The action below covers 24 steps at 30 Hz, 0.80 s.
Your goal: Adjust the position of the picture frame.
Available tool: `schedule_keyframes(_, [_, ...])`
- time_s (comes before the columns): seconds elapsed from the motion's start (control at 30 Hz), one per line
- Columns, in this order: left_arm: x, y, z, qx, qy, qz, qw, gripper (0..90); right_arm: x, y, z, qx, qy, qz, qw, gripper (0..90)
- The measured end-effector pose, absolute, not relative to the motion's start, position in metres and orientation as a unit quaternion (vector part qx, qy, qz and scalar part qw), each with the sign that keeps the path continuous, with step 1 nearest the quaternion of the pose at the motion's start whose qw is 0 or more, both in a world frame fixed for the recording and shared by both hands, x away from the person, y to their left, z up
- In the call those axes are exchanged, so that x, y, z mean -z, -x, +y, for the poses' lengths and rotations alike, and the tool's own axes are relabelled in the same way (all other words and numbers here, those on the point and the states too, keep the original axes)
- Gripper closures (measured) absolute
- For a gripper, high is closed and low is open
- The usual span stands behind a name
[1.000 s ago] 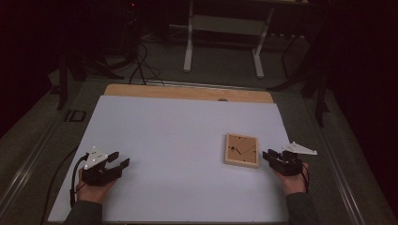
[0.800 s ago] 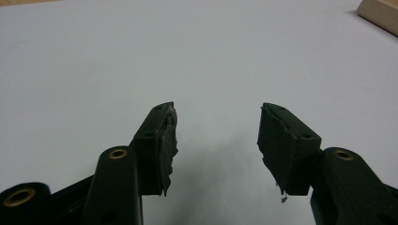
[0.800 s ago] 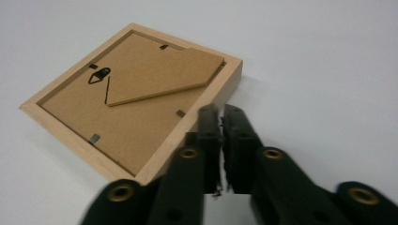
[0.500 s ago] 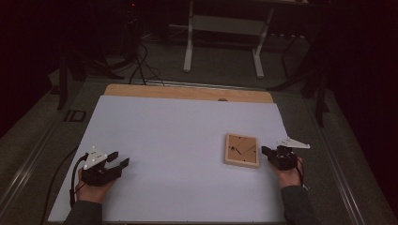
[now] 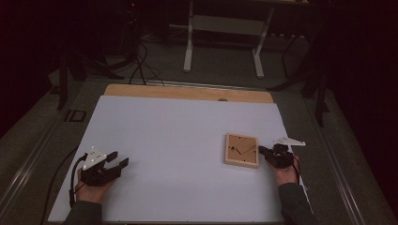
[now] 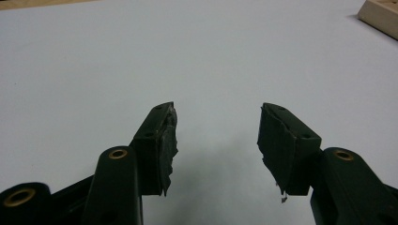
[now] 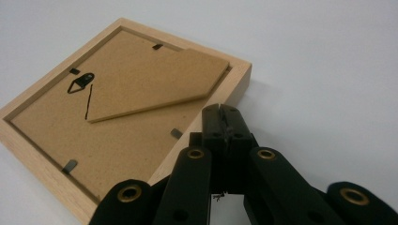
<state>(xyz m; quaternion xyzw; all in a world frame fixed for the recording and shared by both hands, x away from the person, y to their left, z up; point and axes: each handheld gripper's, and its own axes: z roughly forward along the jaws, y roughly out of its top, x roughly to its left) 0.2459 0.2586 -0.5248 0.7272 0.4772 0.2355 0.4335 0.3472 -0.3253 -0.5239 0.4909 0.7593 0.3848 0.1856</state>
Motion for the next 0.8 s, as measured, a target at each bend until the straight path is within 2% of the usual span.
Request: schedule_keyframes(0.8, [0.525,-0.247,0.258,-0.239,-0.726,0.478,0.433,46.7,0.528,-0.326,-0.319,-0.391,-0.449,0.791,0.142,89.8])
